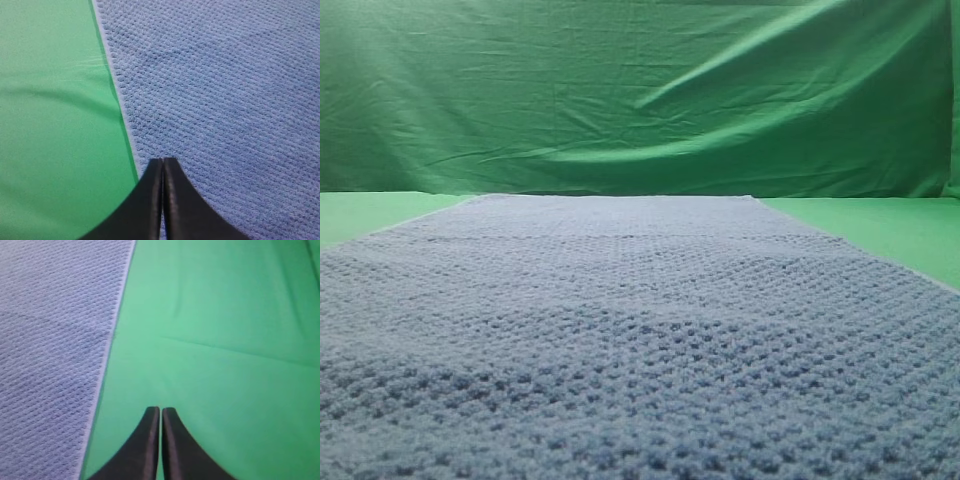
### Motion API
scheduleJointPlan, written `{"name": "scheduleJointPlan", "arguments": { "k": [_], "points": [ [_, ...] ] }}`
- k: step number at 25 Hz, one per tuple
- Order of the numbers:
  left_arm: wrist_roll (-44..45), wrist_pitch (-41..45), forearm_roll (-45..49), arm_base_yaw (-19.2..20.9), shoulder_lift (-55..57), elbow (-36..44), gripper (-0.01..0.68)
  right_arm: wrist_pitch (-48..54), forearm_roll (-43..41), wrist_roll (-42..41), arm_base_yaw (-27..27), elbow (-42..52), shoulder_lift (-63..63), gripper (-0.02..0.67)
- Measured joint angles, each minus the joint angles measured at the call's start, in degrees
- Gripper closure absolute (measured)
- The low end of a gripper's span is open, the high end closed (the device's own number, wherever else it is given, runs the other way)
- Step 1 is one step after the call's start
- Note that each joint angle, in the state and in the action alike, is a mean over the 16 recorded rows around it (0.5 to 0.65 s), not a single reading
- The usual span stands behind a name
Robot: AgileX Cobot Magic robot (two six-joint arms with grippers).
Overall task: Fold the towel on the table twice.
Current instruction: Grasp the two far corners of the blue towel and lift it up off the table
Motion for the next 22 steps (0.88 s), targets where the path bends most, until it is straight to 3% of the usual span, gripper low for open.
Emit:
{"name": "scheduleJointPlan", "arguments": {
  "k": [7,15,19,22],
  "points": [
    [-0.6,0.4,0.3,0.0,14.7,-7.7,0.673,0.6,-0.2,3.5,6.7,-7.2,15.4,0.649],
    [0.3,0.1,1.5,0.0,29.9,-16.4,0.661,0.3,-0.6,6.5,10.8,-16.1,32.9,0.629],
    [0.9,-0.4,2.2,0.0,36.2,-19.9,0.583,-0.1,-0.7,7.4,11.3,-19.9,40.0,0.562],
    [0.9,-1.0,2.6,0.0,40.0,-21.7,0.471,-0.7,-0.8,7.9,11.4,-22.3,44.1,0.451]
  ]
}}
